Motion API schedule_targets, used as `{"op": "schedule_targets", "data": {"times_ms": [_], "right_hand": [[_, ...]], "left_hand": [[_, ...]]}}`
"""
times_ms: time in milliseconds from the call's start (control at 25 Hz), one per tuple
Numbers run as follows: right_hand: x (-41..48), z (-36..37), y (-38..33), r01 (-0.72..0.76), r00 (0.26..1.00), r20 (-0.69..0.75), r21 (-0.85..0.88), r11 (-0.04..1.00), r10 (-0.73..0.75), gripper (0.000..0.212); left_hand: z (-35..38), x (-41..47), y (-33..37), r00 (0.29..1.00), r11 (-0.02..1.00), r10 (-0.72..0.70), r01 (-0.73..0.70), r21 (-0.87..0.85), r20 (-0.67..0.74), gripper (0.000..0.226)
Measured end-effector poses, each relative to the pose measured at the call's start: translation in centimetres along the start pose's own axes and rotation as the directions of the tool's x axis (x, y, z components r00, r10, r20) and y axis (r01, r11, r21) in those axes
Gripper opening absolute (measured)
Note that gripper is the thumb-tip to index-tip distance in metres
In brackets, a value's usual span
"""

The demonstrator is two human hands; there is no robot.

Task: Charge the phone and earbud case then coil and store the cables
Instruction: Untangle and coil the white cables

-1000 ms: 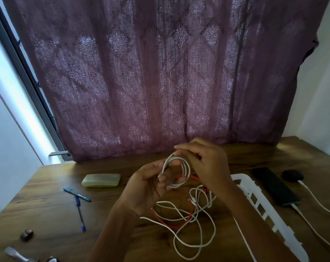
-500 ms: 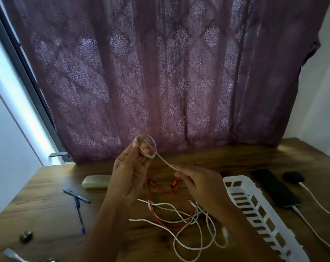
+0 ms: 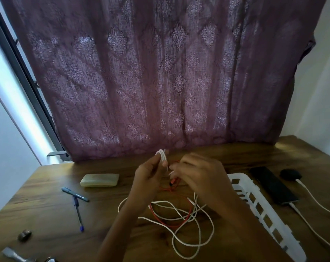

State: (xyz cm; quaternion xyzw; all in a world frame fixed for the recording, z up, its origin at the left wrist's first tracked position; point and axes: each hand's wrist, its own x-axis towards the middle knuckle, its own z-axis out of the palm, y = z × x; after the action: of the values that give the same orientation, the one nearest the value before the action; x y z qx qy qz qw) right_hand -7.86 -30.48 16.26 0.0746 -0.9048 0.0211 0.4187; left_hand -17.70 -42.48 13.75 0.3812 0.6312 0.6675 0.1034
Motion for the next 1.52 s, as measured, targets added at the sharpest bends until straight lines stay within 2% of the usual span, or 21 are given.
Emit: {"op": "schedule_targets", "data": {"times_ms": [120, 240, 360, 440, 520, 720, 800, 840, 920, 960, 1000, 1080, 1160, 1360, 1520], "right_hand": [[1.1, -0.8, 1.4, -0.032, 0.999, -0.007, 0.085, 0.996, 0.033, 0.020], [1.9, -1.0, 2.8, -0.124, 0.992, -0.004, 0.251, 0.960, 0.129, 0.023], [2.1, -0.7, 3.5, -0.230, 0.969, 0.044, 0.512, 0.828, 0.242, 0.015], [1.9, -0.4, 3.3, -0.306, 0.946, 0.108, 0.614, 0.728, 0.307, 0.017], [1.4, -0.1, 3.1, -0.370, 0.921, 0.162, 0.645, 0.668, 0.354, 0.020], [0.2, 1.1, 2.3, -0.479, 0.869, 0.217, 0.593, 0.647, 0.444, 0.019], [0.2, 0.9, 1.8, -0.513, 0.849, 0.236, 0.584, 0.629, 0.473, 0.020], [0.2, 0.7, 1.6, -0.545, 0.825, 0.281, 0.627, 0.557, 0.491, 0.021], [0.3, 0.3, 0.9, -0.621, 0.743, 0.402, 0.712, 0.329, 0.535, 0.026], [0.2, 0.3, 0.7, -0.639, 0.724, 0.450, 0.723, 0.262, 0.523, 0.029], [0.3, 0.5, 0.5, -0.643, 0.731, 0.475, 0.719, 0.263, 0.490, 0.031], [0.2, 0.8, 0.4, -0.658, 0.733, 0.493, 0.690, 0.302, 0.469, 0.012], [0.0, 1.4, 0.6, -0.679, 0.705, 0.498, 0.680, 0.278, 0.505, 0.020], [-0.2, 2.5, 0.3, -0.705, 0.605, 0.520, 0.702, 0.101, 0.603, 0.023], [-0.2, 2.7, 0.0, -0.688, 0.525, 0.603, 0.716, -0.117, 0.600, 0.026]], "left_hand": [[0.6, -0.3, 0.7, 0.981, 0.993, -0.068, 0.083, -0.078, 0.184, 0.026], [0.6, -0.5, 1.5, 0.947, 0.951, -0.151, 0.217, -0.219, 0.283, 0.041], [0.4, -0.3, 1.8, 0.931, 0.873, -0.196, 0.309, -0.378, 0.308, 0.053], [0.4, -0.3, 2.1, 0.928, 0.847, -0.181, 0.316, -0.427, 0.327, 0.040], [0.5, -0.4, 2.2, 0.930, 0.809, -0.170, 0.321, -0.493, 0.326, 0.032], [0.5, -0.4, 2.4, 0.931, 0.677, -0.227, 0.361, -0.641, 0.286, 0.029], [0.6, -0.2, 2.3, 0.937, 0.669, -0.248, 0.350, -0.656, 0.246, 0.032], [0.6, -0.2, 2.3, 0.940, 0.671, -0.256, 0.341, -0.658, 0.226, 0.033], [0.7, -0.2, 2.2, 0.943, 0.689, -0.271, 0.330, -0.646, 0.193, 0.034], [0.8, -0.2, 2.1, 0.944, 0.702, -0.279, 0.326, -0.633, 0.177, 0.034], [0.9, -0.3, 2.0, 0.944, 0.714, -0.286, 0.323, -0.621, 0.162, 0.033], [1.0, -0.5, 1.9, 0.945, 0.735, -0.291, 0.319, -0.598, 0.147, 0.029], [1.0, -0.6, 1.7, 0.948, 0.758, -0.288, 0.312, -0.572, 0.136, 0.027], [1.2, -0.3, 1.9, 0.929, 0.805, -0.368, 0.337, -0.489, 0.034, 0.037], [1.1, 0.0, 2.7, 0.887, 0.832, -0.457, 0.400, -0.384, -0.066, 0.036]]}}
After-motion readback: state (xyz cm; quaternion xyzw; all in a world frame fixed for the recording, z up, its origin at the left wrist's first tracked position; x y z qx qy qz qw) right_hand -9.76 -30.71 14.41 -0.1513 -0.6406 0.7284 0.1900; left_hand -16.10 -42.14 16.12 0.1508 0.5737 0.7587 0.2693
